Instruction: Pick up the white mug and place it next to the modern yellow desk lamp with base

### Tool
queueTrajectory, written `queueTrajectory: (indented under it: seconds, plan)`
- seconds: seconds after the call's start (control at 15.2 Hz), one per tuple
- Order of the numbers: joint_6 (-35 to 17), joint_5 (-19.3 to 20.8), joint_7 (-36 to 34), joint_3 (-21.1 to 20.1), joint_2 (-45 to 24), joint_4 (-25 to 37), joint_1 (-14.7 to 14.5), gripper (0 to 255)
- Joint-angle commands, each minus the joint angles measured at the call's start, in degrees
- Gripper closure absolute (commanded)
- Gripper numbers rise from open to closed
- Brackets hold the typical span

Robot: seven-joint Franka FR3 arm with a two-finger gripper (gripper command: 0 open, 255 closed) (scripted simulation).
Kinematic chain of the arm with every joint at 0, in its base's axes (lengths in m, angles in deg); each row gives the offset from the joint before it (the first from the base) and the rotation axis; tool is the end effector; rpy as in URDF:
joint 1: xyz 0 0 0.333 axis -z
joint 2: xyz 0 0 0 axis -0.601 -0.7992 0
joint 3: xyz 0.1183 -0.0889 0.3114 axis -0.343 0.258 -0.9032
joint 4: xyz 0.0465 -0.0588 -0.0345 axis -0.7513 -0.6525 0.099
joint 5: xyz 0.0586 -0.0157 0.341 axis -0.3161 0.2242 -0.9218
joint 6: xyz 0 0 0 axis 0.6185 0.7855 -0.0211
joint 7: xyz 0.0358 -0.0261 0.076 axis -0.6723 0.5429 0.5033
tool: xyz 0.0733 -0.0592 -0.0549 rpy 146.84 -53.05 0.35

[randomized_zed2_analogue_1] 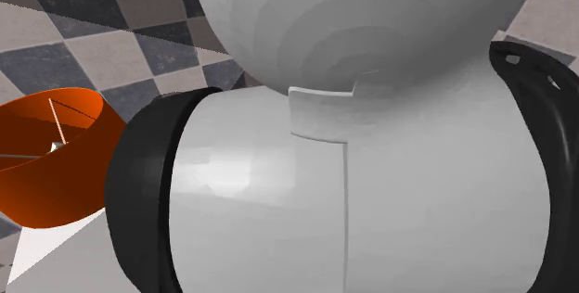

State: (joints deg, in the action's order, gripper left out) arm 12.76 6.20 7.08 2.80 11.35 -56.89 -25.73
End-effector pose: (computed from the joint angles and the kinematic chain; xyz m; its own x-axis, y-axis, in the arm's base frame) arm 0.4934 -0.2045 0.7456 0.9976 0.0559 0.0408 0.0560 -0.9984 -0.0019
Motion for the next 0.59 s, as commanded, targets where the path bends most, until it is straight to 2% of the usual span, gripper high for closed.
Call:
queueTrajectory:
  seconds: [0.0,0.26,0.53]
  plan:
    - [3.0,-0.9,0.2,0.1,-2.3,5.2,0.8,255]
    - [0.2,1.5,-5.6,-1.9,3.2,-2.7,-4.5,255]
    - [-1.2,3.0,-11.5,-4.3,6.5,-7.3,-8.8,255]
